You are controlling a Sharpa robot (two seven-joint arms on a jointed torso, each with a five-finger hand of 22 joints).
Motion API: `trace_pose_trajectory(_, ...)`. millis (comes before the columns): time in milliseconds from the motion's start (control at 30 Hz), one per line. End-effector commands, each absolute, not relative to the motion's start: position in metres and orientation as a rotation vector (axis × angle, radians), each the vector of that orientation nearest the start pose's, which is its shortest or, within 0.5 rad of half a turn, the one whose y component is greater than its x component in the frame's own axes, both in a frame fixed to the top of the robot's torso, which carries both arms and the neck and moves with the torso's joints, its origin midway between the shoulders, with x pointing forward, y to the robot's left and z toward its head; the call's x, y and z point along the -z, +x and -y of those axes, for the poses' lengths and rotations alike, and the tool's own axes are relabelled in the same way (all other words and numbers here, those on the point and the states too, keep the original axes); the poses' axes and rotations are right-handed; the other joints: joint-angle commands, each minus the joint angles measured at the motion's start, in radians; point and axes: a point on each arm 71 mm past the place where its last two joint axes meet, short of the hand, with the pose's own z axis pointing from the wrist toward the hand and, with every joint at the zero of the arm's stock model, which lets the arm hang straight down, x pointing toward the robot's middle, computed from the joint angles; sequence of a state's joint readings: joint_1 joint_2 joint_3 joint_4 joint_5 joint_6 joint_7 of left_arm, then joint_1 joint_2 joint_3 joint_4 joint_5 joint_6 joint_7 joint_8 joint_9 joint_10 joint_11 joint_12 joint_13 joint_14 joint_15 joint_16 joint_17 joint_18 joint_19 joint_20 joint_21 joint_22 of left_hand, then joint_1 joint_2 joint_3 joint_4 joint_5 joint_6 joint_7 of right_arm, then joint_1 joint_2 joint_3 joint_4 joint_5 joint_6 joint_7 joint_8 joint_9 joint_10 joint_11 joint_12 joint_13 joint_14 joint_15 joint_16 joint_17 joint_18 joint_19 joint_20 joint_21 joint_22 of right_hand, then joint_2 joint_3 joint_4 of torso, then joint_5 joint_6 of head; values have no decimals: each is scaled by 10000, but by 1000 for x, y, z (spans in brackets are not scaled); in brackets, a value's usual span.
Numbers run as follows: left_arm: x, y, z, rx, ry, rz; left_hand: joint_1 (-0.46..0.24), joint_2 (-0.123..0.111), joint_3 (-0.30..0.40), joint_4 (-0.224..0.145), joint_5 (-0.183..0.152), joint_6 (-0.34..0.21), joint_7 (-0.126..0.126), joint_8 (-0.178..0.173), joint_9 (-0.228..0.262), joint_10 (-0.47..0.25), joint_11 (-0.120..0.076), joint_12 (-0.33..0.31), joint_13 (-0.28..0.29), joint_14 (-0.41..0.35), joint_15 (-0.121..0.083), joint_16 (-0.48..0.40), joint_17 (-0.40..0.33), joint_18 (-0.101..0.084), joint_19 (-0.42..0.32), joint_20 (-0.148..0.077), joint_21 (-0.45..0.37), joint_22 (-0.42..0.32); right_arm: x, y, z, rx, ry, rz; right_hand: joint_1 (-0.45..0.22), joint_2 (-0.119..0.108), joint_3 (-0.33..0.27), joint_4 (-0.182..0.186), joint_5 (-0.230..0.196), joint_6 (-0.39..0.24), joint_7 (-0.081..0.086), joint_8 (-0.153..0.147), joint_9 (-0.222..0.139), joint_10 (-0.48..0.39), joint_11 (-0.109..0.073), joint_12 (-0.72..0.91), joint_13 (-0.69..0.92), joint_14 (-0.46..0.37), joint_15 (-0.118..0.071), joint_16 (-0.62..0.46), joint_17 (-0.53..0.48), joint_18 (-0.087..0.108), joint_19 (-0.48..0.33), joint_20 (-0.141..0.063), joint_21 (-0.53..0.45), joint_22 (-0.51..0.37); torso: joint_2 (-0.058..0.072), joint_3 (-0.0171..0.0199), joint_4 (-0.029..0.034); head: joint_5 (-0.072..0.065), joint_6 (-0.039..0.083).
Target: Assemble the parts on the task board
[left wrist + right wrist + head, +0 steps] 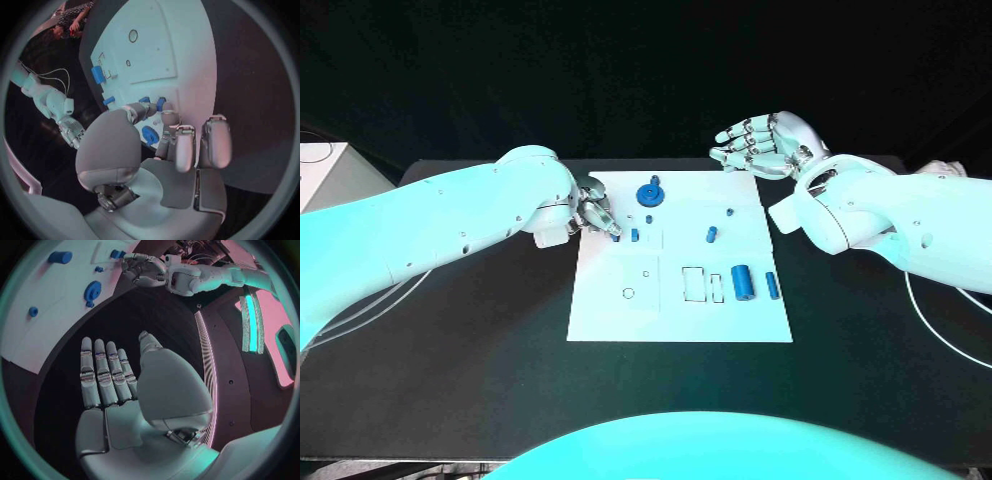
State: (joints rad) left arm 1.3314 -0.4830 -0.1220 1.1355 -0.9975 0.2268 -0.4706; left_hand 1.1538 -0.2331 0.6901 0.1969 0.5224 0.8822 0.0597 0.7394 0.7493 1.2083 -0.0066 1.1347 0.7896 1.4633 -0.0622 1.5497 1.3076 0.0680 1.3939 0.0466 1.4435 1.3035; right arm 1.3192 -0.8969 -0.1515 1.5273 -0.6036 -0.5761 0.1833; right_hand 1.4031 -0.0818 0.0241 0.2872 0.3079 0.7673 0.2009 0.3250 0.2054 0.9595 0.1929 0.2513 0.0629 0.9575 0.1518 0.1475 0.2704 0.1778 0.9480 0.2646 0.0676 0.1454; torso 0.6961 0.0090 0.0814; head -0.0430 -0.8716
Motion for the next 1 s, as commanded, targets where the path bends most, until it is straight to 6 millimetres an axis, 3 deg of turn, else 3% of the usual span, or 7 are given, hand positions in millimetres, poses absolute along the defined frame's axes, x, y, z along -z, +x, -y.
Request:
trace_pose_trajectory(33,210,545,-137,4066,-704,-23810,-18,97,1922,-1991,64,66,24,36,-9,-17,-67,-11,-10,977,-76,45,2323,-55,36,-32,40,10,155,496,241,-10217,5649,-14617,-9,-44,50,-4,44,73,540,-48,-9,41,9,-45,-1,20,45,-56,-16,49,-38,-1,-31,-8,-3,-4,8,-20,-11)
trace_pose_trajectory(733,221,545,-138,3497,-747,-23771,-163,134,1826,-1949,-52,43,46,6,-15,-22,-44,-51,-62,982,-60,52,2339,-32,-49,-27,-22,-105,155,495,240,-10245,5636,-14632,-14,-50,58,-5,44,78,542,-55,-15,52,10,-66,-1,31,48,-68,-39,51,-57,2,-33,-32,-6,-18,21,-49,-11)
trace_pose_trajectory(1000,222,546,-140,3438,-854,-23683,-531,194,1011,-1699,-197,-94,-46,28,58,19,-89,-98,-102,965,-68,24,2293,-18,-106,-22,-102,-177,155,495,240,-10254,5640,-14643,-17,-50,61,-5,44,80,542,-58,-17,55,11,-73,-1,33,49,-72,-46,51,-62,3,-33,-39,-11,-17,27,-50,-11)
